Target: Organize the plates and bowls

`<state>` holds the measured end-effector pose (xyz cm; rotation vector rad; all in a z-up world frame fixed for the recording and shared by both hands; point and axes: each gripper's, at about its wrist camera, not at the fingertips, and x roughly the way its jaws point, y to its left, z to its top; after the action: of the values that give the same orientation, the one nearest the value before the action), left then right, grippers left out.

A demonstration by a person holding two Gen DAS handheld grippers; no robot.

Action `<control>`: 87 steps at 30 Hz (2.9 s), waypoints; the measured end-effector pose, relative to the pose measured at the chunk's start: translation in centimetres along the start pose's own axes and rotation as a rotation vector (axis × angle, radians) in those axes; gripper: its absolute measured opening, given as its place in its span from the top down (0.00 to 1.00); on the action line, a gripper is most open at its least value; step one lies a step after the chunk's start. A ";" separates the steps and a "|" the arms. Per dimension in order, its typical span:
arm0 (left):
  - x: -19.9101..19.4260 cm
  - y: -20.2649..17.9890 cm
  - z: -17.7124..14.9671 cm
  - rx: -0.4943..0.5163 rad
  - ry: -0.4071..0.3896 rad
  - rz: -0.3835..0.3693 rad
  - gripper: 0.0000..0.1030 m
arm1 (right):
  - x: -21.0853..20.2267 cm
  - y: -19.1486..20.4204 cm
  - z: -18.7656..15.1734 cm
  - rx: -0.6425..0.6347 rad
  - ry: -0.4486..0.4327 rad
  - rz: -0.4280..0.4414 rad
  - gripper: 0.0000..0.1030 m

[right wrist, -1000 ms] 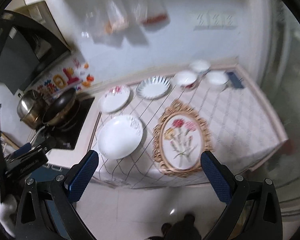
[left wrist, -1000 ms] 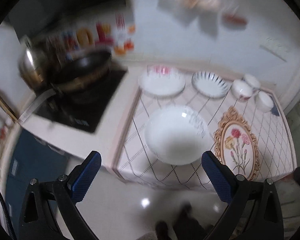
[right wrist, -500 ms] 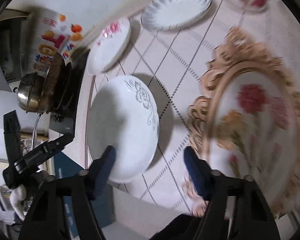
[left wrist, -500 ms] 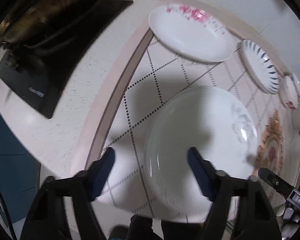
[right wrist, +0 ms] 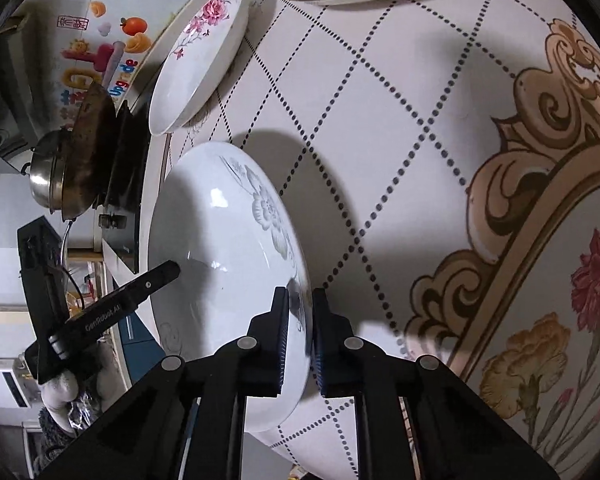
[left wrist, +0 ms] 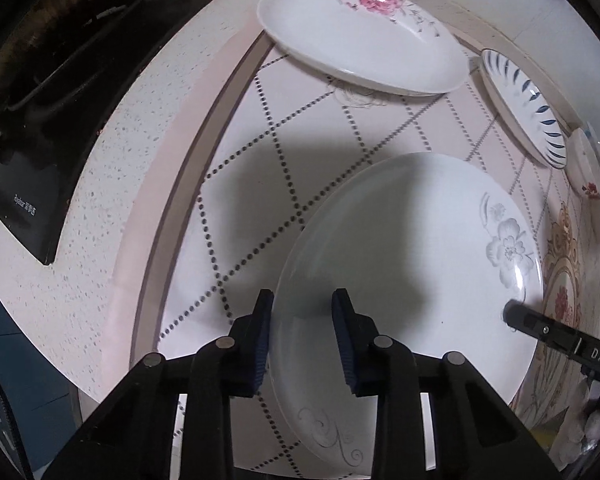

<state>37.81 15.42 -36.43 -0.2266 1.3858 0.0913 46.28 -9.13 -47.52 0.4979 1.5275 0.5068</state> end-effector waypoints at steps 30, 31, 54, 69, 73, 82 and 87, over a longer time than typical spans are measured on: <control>2.6 -21.2 2.0 0.318 -0.027 -0.104 0.74 | -16.0 -16.2 -2.4 0.171 -0.243 -0.106 0.87; 2.7 -21.4 1.9 0.323 -0.027 -0.098 0.74 | -15.9 -16.4 -2.3 0.172 -0.244 -0.108 0.87; 2.7 -22.7 1.0 0.390 0.006 -0.067 0.74 | -15.3 -16.7 -3.0 0.221 -0.249 -0.134 0.85; -6.2 -7.4 13.1 0.140 -0.193 -0.151 0.54 | -17.7 -4.3 2.0 0.219 -0.259 -0.125 0.50; -2.8 -2.0 18.7 0.080 -0.185 -0.042 0.54 | -12.4 1.8 7.9 0.173 -0.219 0.003 0.50; 3.5 3.0 24.2 0.061 -0.076 -0.020 0.54 | -0.8 8.1 20.1 0.086 -0.119 -0.080 0.53; 5.3 3.5 25.1 0.040 -0.028 -0.084 0.54 | 1.5 7.6 22.7 0.112 -0.094 -0.104 0.59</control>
<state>62.29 23.76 -37.81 -0.2487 1.3468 -0.0028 68.95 -1.88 -44.46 0.5190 1.4888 0.3145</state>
